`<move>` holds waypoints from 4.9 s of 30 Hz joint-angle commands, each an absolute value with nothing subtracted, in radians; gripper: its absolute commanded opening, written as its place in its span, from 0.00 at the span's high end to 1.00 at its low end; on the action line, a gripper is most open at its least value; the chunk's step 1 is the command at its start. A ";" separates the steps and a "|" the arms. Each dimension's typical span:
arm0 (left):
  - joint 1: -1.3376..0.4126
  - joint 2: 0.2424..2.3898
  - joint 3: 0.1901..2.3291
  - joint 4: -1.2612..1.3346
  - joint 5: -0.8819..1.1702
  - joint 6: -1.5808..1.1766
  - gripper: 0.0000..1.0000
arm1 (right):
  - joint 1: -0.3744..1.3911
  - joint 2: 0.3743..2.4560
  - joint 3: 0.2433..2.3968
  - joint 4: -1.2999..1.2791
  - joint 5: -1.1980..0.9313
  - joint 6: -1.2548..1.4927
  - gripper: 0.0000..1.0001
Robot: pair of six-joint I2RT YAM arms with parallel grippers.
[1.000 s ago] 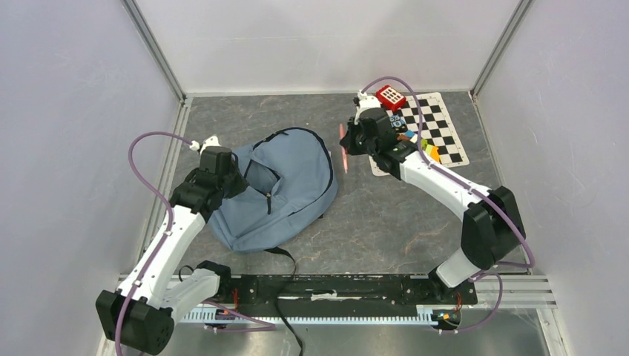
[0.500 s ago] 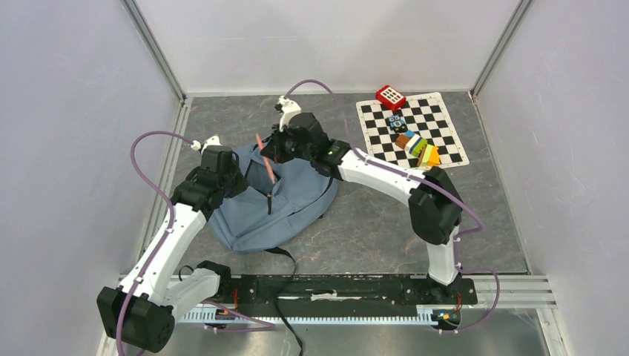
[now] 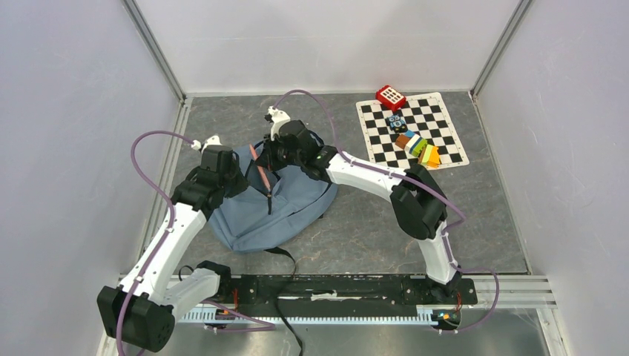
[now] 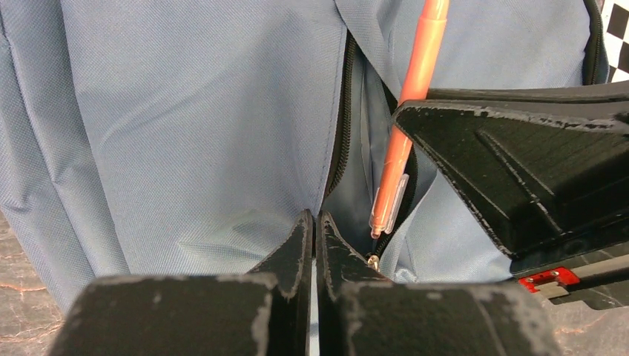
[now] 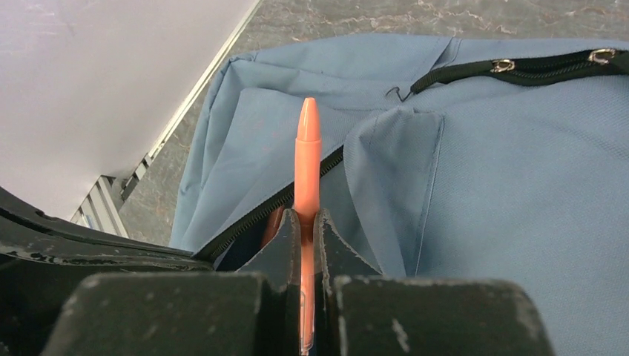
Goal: Pack the student bag
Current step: Place the stationery in the student bag, then pick up the stationery from the center of the board, then place the stationery in the student bag.
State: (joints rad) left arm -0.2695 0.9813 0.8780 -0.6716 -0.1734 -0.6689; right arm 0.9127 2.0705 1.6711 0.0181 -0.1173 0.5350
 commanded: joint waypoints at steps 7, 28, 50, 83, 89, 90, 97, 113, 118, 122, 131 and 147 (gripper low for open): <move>-0.265 0.999 0.925 -0.595 -0.134 -0.651 0.98 | 0.951 2.137 1.774 -0.204 -0.169 0.554 1.00; -0.265 0.981 0.916 -0.610 -0.148 -0.643 0.98 | 0.982 2.117 1.915 -0.339 -0.009 0.461 0.45; -0.209 0.945 0.862 -0.747 -0.317 -0.721 0.98 | 0.545 1.812 1.519 -0.362 0.205 0.392 0.25; -0.126 0.912 0.856 -0.707 -0.247 -0.698 0.98 | 0.643 2.224 1.729 -0.499 0.212 0.353 0.55; -0.126 0.913 0.855 -0.704 -0.245 -0.702 0.98 | 0.639 2.229 1.713 -0.500 0.191 0.366 0.63; -0.126 0.913 0.854 -0.704 -0.245 -0.700 0.98 | 0.636 2.232 1.710 -0.500 0.182 0.372 0.67; -0.126 0.905 0.849 -0.684 -0.218 -0.694 0.98 | 0.596 2.183 1.669 -0.495 0.173 0.382 0.99; -0.127 0.896 0.825 -0.607 -0.070 -0.645 0.98 | 0.595 1.774 1.531 -0.258 0.110 0.401 1.00; -0.126 0.883 0.824 -0.602 -0.054 -0.645 0.98 | 0.685 1.805 1.563 -0.172 0.004 0.494 1.00; -0.127 0.877 0.830 -0.618 -0.055 -0.646 0.98 | 0.775 1.886 1.632 -0.135 -0.076 0.550 1.00; -0.126 0.846 0.826 -0.641 -0.048 -0.670 0.98 | 0.911 2.006 1.659 -0.009 -0.170 0.664 1.00; -0.126 0.818 0.813 -0.640 -0.038 -0.707 0.98 | 0.987 2.126 1.780 -0.021 -0.150 0.612 1.00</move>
